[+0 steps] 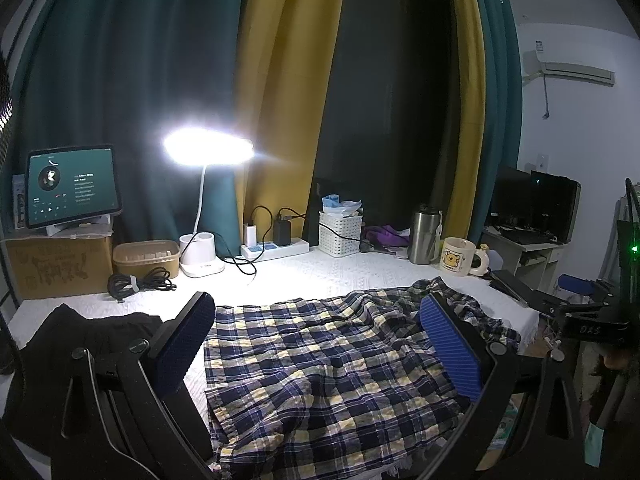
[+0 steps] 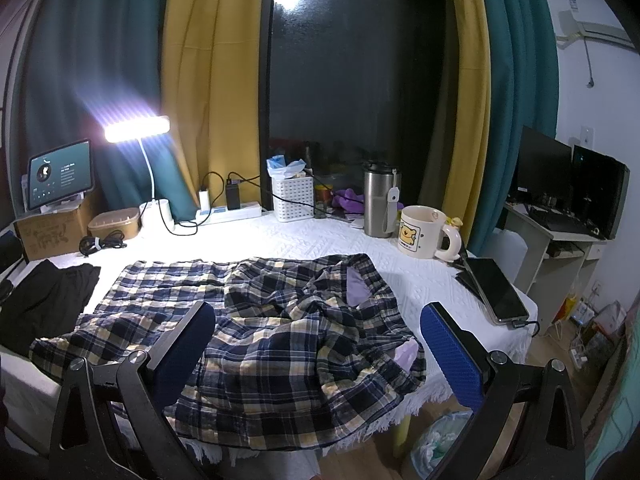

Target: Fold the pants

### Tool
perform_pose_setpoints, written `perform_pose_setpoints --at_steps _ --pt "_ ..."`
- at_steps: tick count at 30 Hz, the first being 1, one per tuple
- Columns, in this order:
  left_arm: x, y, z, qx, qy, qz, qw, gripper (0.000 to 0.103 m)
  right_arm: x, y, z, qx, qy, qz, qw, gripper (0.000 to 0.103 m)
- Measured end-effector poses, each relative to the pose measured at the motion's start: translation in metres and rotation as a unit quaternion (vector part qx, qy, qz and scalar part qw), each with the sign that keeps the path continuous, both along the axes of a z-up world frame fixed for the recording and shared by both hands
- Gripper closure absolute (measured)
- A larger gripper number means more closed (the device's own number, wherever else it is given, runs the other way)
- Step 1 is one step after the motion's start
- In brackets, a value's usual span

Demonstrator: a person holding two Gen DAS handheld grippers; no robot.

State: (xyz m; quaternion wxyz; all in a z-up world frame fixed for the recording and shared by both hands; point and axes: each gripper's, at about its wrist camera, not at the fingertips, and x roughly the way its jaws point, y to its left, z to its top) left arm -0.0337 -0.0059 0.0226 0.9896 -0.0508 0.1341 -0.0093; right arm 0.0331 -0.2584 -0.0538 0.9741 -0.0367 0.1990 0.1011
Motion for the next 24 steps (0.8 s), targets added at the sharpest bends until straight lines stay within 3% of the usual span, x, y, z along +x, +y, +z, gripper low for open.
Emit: perform_pose_setpoints --at_steps 7,18,24 --pt "0.01 -0.003 0.002 0.006 0.004 -0.004 1.0 0.002 0.006 0.0 0.001 -0.003 0.007 0.002 1.0 0.0" --pt "0.055 0.001 -0.001 0.01 0.035 0.002 0.9993 0.002 0.06 -0.014 -0.008 0.006 0.037 -0.009 0.999 0.0" --pt "0.087 0.007 -0.007 0.007 0.063 0.018 0.9978 0.002 0.107 -0.023 -0.02 0.007 0.074 0.001 0.997 0.02"
